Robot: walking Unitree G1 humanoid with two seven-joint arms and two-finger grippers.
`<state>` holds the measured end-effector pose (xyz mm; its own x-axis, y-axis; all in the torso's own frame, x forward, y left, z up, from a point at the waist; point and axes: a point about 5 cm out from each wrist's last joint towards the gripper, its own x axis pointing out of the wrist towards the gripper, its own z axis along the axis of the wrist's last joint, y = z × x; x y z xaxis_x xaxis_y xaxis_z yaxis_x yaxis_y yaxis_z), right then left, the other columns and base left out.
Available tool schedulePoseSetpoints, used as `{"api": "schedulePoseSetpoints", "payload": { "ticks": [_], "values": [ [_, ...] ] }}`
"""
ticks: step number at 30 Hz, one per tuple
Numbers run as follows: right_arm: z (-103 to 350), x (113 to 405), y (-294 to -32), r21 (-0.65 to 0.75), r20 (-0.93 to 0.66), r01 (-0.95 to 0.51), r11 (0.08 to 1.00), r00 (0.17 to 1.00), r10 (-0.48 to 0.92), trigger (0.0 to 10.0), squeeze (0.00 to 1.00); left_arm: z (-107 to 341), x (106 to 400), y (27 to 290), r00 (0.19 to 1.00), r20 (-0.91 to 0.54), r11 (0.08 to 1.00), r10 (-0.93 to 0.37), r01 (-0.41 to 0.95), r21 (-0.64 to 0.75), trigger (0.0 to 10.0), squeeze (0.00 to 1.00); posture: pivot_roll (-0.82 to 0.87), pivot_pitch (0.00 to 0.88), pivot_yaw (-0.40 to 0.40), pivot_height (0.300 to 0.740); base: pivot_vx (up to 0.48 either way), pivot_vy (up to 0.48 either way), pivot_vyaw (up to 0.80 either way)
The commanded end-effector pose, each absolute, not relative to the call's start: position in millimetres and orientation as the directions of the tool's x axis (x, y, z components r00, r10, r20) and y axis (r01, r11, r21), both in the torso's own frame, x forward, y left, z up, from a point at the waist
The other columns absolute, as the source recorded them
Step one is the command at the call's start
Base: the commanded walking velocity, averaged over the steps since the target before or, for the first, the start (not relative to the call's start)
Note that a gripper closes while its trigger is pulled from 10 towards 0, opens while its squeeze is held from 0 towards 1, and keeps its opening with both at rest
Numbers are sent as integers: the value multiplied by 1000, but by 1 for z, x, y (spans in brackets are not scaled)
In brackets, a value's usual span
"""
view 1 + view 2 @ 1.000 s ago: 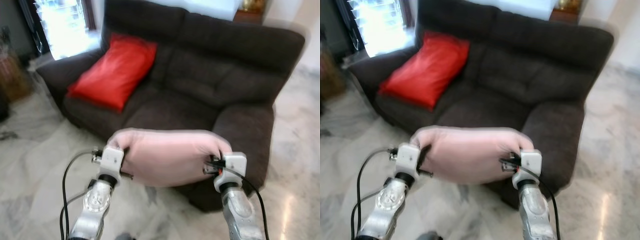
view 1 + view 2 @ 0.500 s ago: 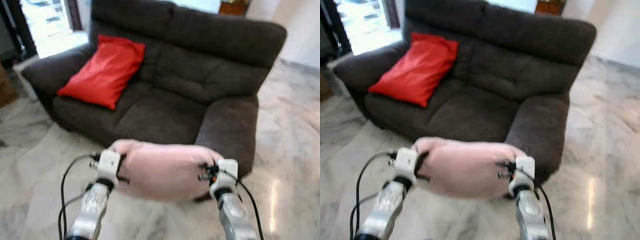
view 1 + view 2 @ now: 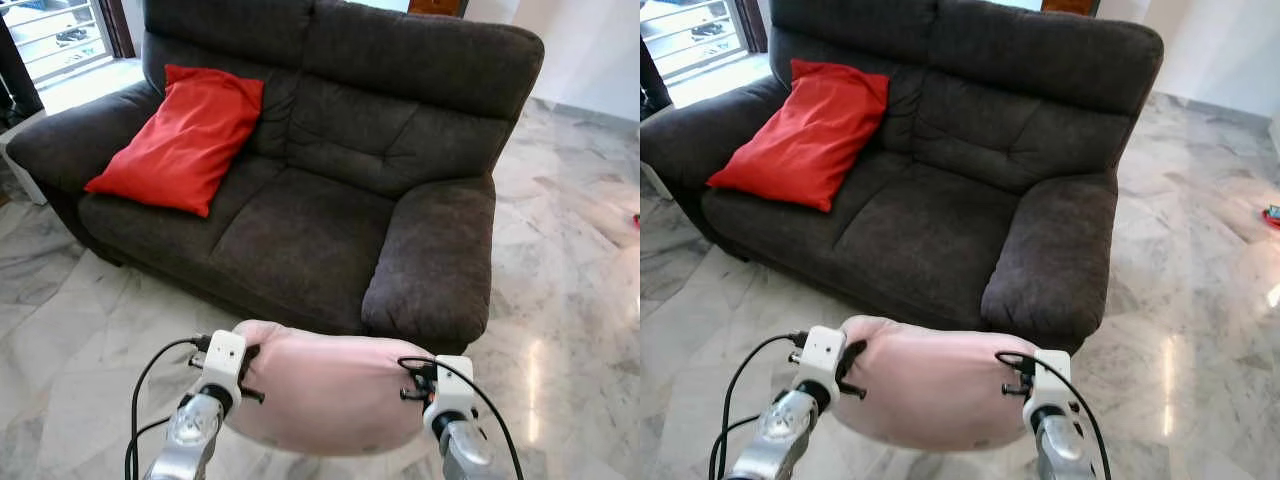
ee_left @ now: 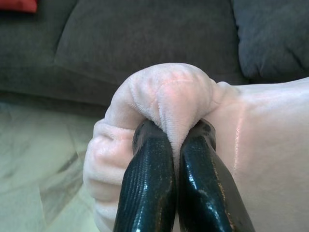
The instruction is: Move the pillow to the sofa from floor
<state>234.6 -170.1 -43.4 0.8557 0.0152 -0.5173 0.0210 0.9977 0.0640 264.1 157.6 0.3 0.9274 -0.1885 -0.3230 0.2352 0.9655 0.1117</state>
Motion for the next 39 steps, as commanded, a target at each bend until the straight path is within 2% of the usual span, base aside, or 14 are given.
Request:
{"api": "schedulePoseSetpoints", "payload": {
  "ticks": [1,7,14,23,28,35,39],
  "values": [
    [-40,234,-205,17,-509,176,984,849,-143,10000,0,5,267,183,951,-297,982,-82,128,137,10000,0,68,0,-92,740,0,0,0],
    [-52,224,-198,45,-592,173,984,798,-113,10000,0,-8,263,188,933,-356,987,-51,101,122,10000,0,78,0,-93,740,0,0,0],
    [-56,223,-189,96,-622,123,988,782,-37,10000,0,-20,254,195,907,-422,990,-14,70,119,10000,0,72,0,-94,740,0,0,0],
    [-66,209,-192,100,-682,178,979,729,-63,10000,0,-37,240,197,854,-521,990,9,66,125,10000,0,71,0,-96,740,0,0,0],
    [-69,203,-195,101,-697,193,976,714,-69,10000,0,-39,239,198,847,-531,989,11,68,128,10000,0,66,0,-92,740,0,0,0],
    [-81,182,-200,91,-760,224,970,646,-78,10000,0,-39,238,199,849,-528,990,18,59,128,10000,0,72,0,-94,740,0,0,0],
    [-82,179,-202,93,-772,237,967,631,-80,10000,0,-40,237,200,848,-529,990,19,57,128,10000,0,70,0,-91,740,0,0,-603]
  ]
}}
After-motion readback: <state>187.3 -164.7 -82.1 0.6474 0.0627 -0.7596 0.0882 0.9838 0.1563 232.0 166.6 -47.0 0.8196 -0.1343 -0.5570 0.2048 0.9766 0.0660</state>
